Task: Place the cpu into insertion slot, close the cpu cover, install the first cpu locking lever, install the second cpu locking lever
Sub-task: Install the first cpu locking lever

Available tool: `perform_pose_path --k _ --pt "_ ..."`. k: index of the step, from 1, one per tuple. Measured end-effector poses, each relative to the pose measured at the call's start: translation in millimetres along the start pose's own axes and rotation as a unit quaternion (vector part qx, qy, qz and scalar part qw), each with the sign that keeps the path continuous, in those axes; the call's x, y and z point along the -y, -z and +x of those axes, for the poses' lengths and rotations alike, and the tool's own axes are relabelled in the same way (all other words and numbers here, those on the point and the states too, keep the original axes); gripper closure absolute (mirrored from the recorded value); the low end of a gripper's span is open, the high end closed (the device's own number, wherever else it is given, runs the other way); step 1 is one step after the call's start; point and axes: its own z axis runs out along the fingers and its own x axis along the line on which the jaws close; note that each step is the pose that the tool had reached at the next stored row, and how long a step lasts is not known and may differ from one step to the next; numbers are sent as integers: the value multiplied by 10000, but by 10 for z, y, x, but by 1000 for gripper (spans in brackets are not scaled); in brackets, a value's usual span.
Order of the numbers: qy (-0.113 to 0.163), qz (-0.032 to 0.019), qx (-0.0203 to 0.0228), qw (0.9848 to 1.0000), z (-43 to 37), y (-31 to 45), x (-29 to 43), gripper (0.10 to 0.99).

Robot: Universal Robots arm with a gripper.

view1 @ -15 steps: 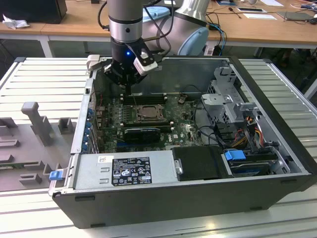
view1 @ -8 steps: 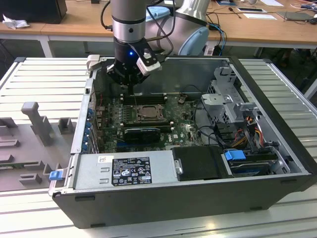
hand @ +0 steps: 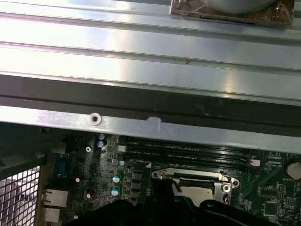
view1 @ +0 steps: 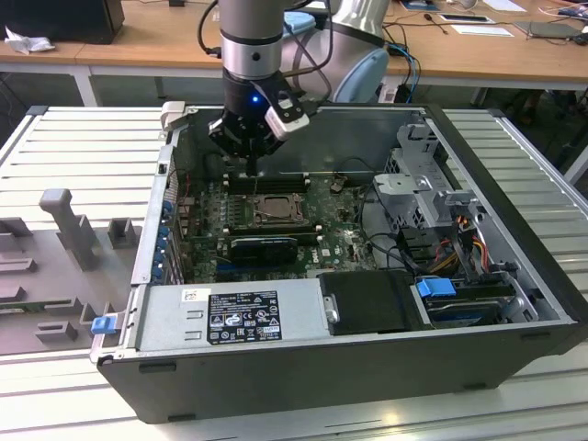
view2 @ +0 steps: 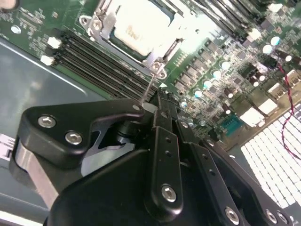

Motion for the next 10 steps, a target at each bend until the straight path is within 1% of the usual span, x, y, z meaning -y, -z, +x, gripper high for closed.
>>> perform_pose_path --k 4,5,10 --pt "0 0 0 10000 -79 1 8 980" --pt "0 1 0 10000 -112 1 11 980" --pt "0 0 0 10000 -181 1 18 980"
